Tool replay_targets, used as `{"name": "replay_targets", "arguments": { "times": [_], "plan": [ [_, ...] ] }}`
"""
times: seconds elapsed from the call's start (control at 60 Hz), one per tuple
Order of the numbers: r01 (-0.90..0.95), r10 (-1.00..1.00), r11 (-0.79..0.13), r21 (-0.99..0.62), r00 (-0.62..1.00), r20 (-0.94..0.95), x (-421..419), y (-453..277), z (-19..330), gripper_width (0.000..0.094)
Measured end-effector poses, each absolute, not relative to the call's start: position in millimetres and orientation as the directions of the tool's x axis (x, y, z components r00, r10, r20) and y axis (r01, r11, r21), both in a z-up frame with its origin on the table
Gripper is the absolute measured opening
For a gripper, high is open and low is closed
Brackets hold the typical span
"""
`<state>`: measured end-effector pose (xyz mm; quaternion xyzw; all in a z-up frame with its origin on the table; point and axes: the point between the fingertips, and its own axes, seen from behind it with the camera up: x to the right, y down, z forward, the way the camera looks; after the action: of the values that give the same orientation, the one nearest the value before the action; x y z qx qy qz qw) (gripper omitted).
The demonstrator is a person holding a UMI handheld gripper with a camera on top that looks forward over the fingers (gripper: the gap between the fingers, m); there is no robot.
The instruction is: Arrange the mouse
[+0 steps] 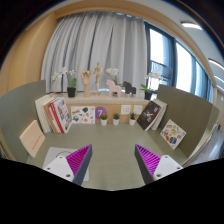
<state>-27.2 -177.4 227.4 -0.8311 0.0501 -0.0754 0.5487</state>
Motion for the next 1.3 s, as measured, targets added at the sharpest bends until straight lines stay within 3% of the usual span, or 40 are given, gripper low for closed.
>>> {"name": "replay_targets", "arguments": {
  "times": [0.333,0.567,0.8,1.1,1.217,1.3],
  "plan": [
    [0.008,-0.087,-0.556,-0.831,0.994,0.068,66,-170,88,0.0858],
    [0.014,-0.064,-0.646,-0.763,0.995,0.072,161,-147,24,0.0860],
    [-0.023,-0.049,-0.666,-0.746,0.999,0.012,214,-88,0,0.0847],
    [-0.049,-0.031,-0.668,-0.742,0.999,-0.037,236,-20,-4,0.0859],
    [-0.058,-0.060,-0.664,-0.746,0.998,-0.023,251,1,-4,0.0807],
    [-0.072,-0.076,-0.672,-0.737,0.997,-0.027,254,9,-7,0.0667]
  ]
}}
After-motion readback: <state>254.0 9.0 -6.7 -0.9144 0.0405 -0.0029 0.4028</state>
